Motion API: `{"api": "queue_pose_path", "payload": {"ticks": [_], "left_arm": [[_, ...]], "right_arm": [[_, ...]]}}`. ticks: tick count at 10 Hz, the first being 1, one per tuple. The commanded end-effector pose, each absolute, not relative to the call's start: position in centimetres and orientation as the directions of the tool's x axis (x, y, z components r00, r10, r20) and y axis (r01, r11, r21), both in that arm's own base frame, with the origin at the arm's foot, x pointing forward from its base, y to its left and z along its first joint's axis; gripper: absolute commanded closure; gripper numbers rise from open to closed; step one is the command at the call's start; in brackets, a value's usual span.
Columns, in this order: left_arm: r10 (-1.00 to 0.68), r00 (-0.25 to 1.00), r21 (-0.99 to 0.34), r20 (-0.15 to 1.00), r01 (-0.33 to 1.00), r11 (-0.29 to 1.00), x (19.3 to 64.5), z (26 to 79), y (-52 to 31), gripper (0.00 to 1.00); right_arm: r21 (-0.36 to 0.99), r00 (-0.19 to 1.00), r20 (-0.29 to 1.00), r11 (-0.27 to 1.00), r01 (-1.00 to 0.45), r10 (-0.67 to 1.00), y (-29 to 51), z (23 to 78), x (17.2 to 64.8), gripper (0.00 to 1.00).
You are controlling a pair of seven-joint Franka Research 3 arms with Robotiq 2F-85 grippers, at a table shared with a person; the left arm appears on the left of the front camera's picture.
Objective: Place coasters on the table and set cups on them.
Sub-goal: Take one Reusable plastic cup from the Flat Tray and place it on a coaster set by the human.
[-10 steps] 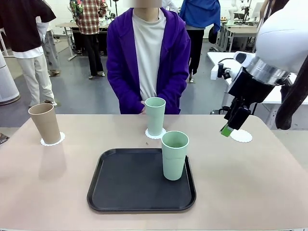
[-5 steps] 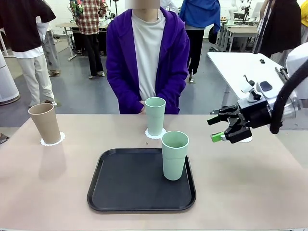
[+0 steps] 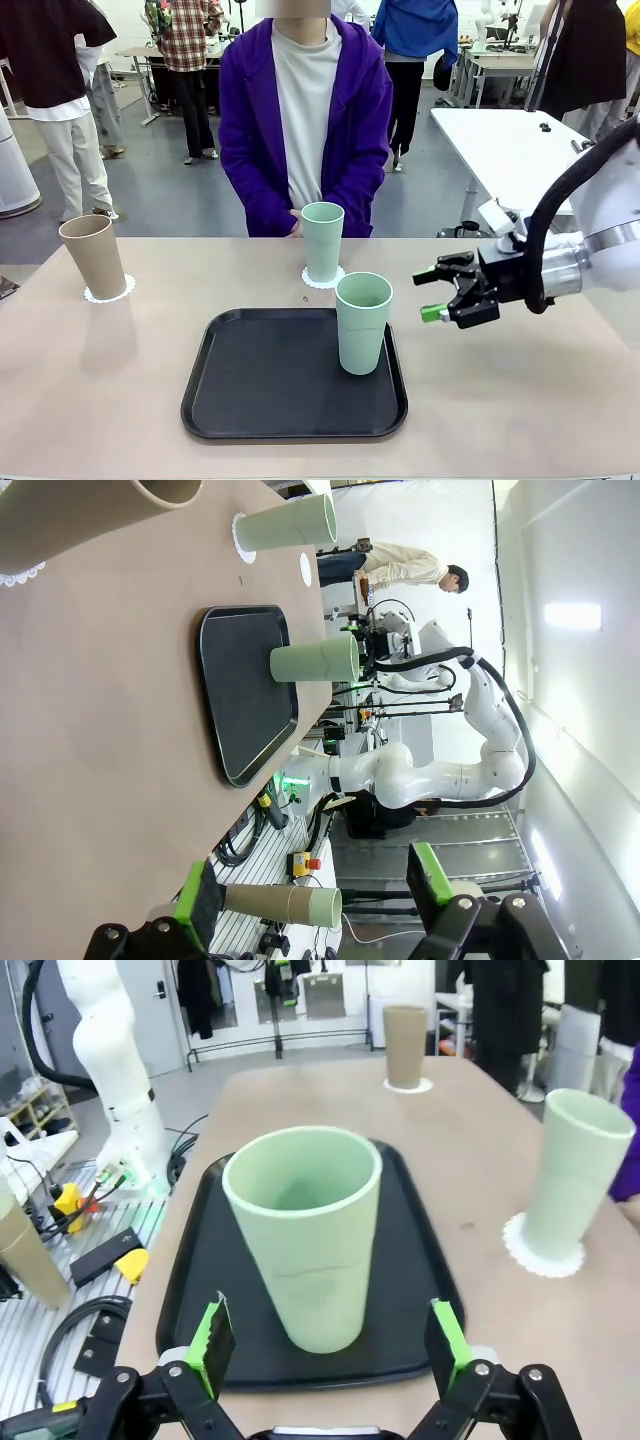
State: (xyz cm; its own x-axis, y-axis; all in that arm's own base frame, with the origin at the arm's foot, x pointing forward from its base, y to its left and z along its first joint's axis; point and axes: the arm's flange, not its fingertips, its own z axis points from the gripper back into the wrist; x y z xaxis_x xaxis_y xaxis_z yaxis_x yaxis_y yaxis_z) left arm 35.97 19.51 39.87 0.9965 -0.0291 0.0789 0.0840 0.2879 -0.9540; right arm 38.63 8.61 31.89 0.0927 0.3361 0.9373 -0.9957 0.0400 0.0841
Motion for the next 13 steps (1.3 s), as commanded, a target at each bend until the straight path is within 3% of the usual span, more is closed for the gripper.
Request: {"api": "queue_pose_path", "payload": {"ticks": [1, 9, 13], "left_arm": [[-0.029, 0.995, -0.957, 0.096, 0.100, 0.273, 35.8, 39.9, 19.6, 0.00], [-0.029, 0.995, -0.957, 0.096, 0.100, 0.273, 35.8, 39.9, 19.6, 0.00], [-0.029, 0.995, -0.957, 0.096, 0.100, 0.273, 35.8, 39.9, 19.6, 0.00]], "right_arm": [[0.110, 0.106, 0.933, 0.009, -0.994, 0.343, 9.1, 31.6, 38.6, 0.00], [0.107, 0.106, 0.929, 0.015, -0.994, 0.354, 9.3, 31.0, 38.3, 0.00], [0.167, 0.158, 0.973, -0.039, -0.985, 0.166, 9.9, 28.0, 39.5, 0.00]]}}
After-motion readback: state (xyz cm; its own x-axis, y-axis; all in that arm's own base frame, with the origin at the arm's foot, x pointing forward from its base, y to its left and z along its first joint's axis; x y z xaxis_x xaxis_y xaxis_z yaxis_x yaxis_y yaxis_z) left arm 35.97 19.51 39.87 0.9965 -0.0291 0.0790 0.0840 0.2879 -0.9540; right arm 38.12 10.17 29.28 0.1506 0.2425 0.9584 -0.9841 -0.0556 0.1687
